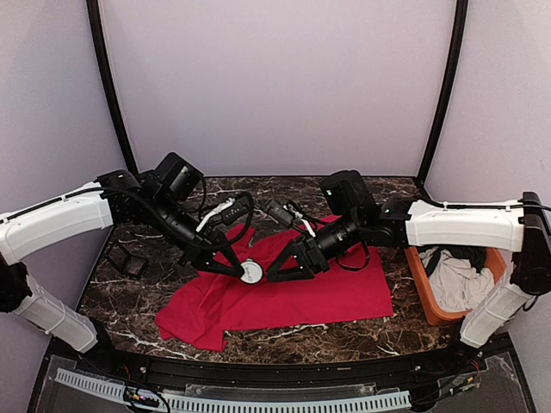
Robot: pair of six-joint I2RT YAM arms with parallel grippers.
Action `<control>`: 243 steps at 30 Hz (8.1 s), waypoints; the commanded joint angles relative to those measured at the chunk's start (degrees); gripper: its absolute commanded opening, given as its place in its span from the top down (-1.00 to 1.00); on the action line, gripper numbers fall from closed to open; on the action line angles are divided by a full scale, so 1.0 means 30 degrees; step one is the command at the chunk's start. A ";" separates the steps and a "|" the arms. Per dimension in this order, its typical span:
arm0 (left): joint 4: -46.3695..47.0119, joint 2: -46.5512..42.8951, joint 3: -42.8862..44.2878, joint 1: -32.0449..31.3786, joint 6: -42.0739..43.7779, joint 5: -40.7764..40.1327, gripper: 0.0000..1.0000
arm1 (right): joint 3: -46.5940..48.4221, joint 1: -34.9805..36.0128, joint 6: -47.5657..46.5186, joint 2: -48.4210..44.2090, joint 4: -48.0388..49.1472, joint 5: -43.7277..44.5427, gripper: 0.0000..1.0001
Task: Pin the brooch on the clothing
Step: Pass from the left arm to the right, then pass from the right arm to the left, then pass from the left arm to the right
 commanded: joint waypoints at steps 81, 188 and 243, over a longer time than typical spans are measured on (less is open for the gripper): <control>0.5594 -0.2725 -0.3518 0.1558 -0.3940 -0.0097 -0.63 | 0.0157 -0.0078 0.0854 0.0325 0.2017 0.0568 1.00; 1.3917 0.0215 -0.4685 0.0214 -0.7566 0.2950 0.99 | -0.7512 0.1707 0.3945 -0.4439 1.1709 0.7152 0.66; 2.3930 0.1216 -0.7580 0.0244 -1.5199 0.3504 0.44 | -0.8146 0.1469 0.3390 -0.5145 1.2912 0.8710 1.00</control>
